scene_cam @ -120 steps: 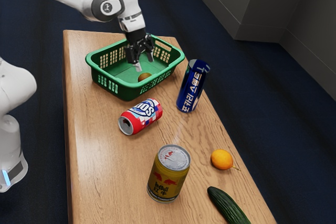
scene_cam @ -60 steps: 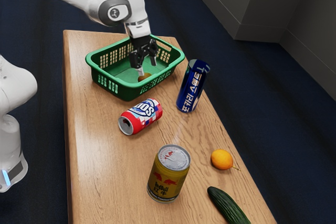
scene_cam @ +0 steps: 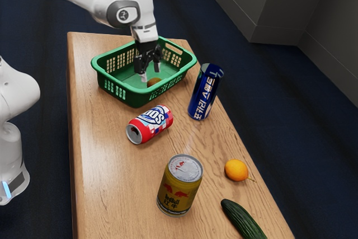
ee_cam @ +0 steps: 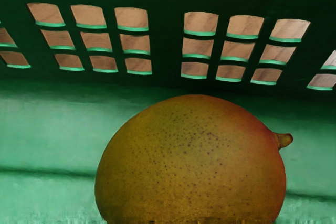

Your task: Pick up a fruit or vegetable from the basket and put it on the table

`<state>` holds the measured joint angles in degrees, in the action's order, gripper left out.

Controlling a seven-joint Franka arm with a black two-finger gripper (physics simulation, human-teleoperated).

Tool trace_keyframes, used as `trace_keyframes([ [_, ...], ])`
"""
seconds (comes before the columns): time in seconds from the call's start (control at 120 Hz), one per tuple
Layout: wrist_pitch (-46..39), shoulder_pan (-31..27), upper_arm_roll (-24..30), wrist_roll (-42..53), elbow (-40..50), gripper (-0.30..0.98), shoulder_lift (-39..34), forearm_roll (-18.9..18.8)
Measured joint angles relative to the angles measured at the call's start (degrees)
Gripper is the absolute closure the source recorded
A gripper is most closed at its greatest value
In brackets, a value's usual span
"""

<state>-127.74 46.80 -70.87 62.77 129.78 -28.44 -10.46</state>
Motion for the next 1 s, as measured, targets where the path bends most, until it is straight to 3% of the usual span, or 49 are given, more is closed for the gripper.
trace_keyframes([
  [0.4,-0.58,1.03,0.18,0.3,-0.2,0.02,5.55,1.29],
  [1.0,-1.48,1.97,0.29,0.46,-0.32,0.02,8.37,3.34],
])
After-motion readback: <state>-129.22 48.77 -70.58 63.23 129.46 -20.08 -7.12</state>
